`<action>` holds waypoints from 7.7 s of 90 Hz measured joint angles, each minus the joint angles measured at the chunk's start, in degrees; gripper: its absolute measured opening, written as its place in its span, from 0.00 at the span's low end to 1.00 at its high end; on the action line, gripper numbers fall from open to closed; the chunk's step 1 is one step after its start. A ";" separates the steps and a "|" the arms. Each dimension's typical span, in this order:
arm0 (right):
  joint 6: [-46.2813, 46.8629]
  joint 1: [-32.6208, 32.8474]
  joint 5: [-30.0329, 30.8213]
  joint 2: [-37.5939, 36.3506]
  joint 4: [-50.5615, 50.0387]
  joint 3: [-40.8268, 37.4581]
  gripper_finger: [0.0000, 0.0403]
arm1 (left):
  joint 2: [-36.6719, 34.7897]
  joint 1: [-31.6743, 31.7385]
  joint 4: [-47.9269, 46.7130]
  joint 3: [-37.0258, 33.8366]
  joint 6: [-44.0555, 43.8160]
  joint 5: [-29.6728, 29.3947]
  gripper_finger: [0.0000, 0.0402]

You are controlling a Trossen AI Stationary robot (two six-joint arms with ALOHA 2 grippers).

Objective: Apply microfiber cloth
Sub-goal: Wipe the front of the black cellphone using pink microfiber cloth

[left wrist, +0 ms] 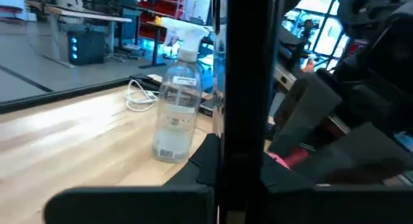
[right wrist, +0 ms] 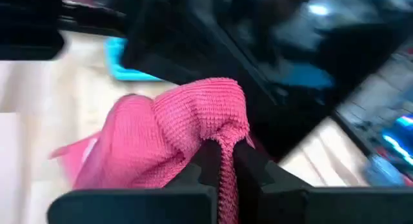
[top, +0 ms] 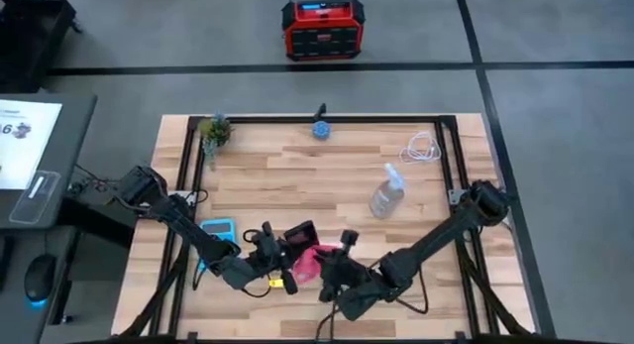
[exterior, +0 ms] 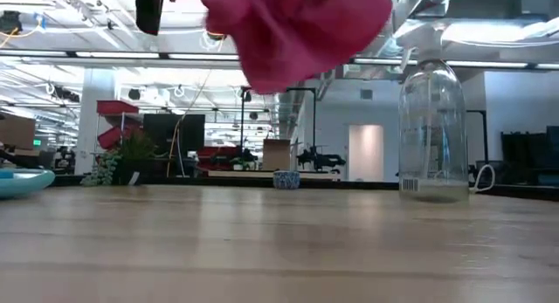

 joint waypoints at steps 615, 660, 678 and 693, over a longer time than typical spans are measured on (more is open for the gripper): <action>10.26 -5.21 -28.43 -4.71 23.87 -21.29 0.05 | 21.44 3.95 -32.79 15.31 8.58 12.25 0.00; 10.29 -5.23 -28.45 -4.66 23.96 -21.29 0.05 | 20.99 2.53 -34.74 14.75 6.66 2.82 0.00; 10.25 -5.16 -28.41 -4.64 24.13 -21.29 0.05 | 21.24 3.34 -33.00 10.87 0.44 7.44 0.00; 10.16 -5.12 -28.41 -4.61 24.13 -21.29 0.05 | 21.66 2.06 -26.19 11.19 4.45 2.96 0.00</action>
